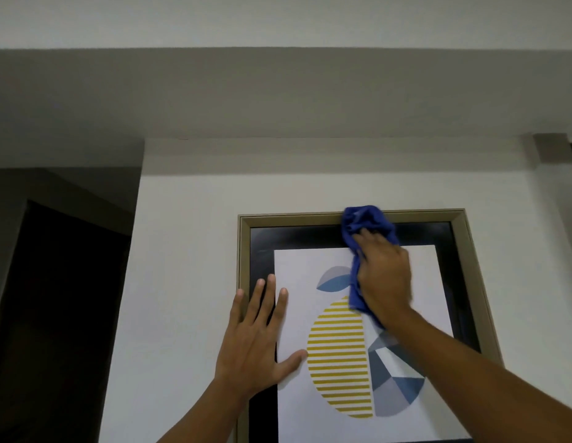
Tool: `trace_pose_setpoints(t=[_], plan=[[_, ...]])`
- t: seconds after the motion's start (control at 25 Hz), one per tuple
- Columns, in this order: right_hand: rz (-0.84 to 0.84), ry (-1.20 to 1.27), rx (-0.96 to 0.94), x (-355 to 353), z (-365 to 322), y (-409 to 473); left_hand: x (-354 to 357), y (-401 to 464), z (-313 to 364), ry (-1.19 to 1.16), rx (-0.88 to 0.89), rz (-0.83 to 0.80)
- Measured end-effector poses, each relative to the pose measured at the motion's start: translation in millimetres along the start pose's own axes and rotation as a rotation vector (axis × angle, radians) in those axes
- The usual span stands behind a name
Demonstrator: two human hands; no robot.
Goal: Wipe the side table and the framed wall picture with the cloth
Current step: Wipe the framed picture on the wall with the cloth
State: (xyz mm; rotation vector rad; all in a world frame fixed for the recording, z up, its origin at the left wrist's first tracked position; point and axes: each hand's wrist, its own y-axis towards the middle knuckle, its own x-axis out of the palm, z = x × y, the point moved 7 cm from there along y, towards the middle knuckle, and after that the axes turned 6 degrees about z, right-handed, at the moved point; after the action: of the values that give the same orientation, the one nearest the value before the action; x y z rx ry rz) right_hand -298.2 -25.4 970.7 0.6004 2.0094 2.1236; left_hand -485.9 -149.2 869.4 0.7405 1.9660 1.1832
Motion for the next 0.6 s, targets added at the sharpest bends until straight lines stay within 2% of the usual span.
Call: trace_pose_setpoints(t=[0.12,0.28,0.36,0.52,0.6], plan=[[-0.097,0.093,-0.14,25,-69,8,2,-1,0,0.005,0.015,0.011],[-0.393,0.114,-0.4,63,-145,2,2,-1,0,-0.029,0.022,0.035],[-0.44,0.088,-0.436,68,-148,-1,2,0,1,-0.023,0.016,0.025],[-0.4,0.011,-0.582,57,-124,12,3,0,0,0.0,0.003,0.019],[-0.367,-0.003,-0.537,46,-95,25,3,-2,-2,-0.021,-0.007,0.035]])
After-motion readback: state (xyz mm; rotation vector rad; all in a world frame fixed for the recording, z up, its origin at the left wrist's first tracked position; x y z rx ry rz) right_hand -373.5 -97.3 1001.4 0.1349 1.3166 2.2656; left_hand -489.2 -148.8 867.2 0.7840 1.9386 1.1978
